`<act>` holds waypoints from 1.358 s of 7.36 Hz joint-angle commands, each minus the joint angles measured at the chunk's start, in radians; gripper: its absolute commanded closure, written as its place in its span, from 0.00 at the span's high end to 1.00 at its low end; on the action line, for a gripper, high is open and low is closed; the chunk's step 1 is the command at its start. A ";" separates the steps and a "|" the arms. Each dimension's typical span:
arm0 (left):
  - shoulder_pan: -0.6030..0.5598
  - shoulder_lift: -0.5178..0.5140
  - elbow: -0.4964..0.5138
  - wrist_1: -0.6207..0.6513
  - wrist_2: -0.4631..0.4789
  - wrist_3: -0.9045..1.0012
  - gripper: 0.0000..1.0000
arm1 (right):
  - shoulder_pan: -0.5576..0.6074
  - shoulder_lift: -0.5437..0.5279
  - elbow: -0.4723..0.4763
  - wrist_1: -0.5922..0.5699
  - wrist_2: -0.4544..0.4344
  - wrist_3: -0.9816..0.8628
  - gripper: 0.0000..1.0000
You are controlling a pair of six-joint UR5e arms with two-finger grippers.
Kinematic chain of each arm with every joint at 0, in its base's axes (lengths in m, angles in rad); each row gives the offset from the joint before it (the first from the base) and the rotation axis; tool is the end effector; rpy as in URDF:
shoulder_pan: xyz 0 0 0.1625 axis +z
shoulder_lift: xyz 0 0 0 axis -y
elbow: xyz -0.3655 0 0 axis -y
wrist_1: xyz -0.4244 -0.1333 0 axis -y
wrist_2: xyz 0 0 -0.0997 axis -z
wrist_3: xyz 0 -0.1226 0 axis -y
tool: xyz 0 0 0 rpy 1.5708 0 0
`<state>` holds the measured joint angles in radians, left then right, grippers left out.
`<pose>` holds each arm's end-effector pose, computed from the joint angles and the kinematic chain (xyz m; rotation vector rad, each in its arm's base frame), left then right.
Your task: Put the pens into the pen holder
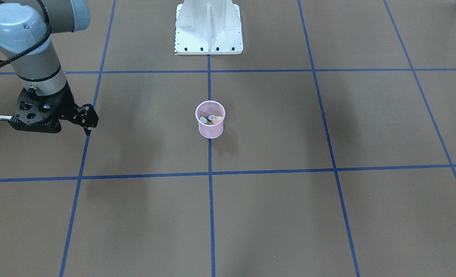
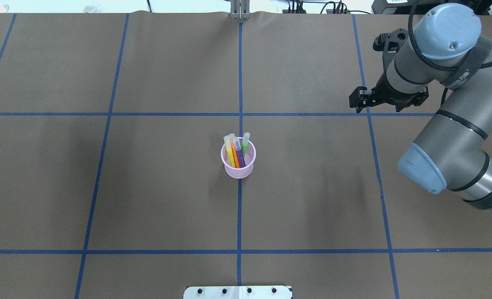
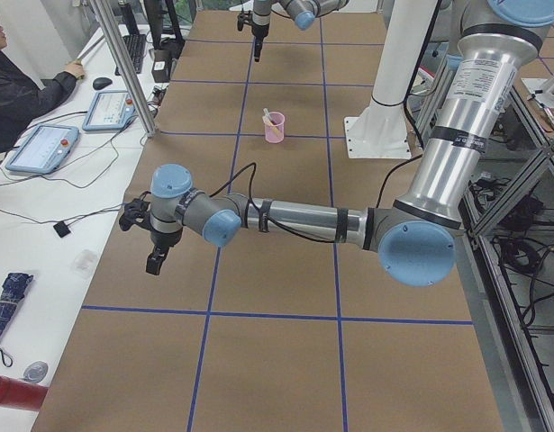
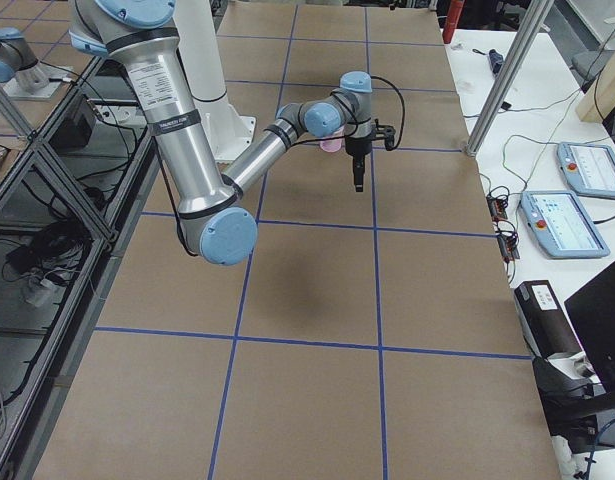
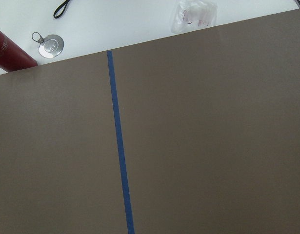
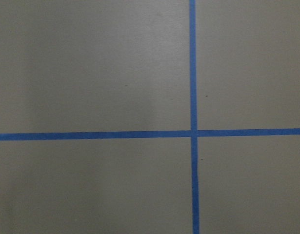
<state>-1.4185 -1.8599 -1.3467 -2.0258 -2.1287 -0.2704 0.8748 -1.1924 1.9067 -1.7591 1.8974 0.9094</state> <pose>0.0334 -0.6686 0.5260 0.3804 0.6387 0.0324 -0.3127 -0.5209 0.2745 0.1328 -0.5967 0.1208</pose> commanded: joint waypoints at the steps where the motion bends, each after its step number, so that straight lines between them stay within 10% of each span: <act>1: 0.000 0.037 0.001 0.004 0.053 0.003 1.00 | 0.096 -0.068 -0.017 0.070 0.041 -0.134 1.00; 5: -0.033 0.113 -0.082 0.153 -0.130 0.197 1.00 | 0.462 -0.214 -0.179 0.072 0.285 -0.550 1.00; 10: -0.082 0.166 -0.218 0.493 -0.125 0.376 1.00 | 0.746 -0.266 -0.440 0.072 0.419 -1.000 1.00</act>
<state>-1.4909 -1.7220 -1.5677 -1.5521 -2.2545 0.0864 1.5792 -1.4300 1.4853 -1.6874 2.2968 -0.0423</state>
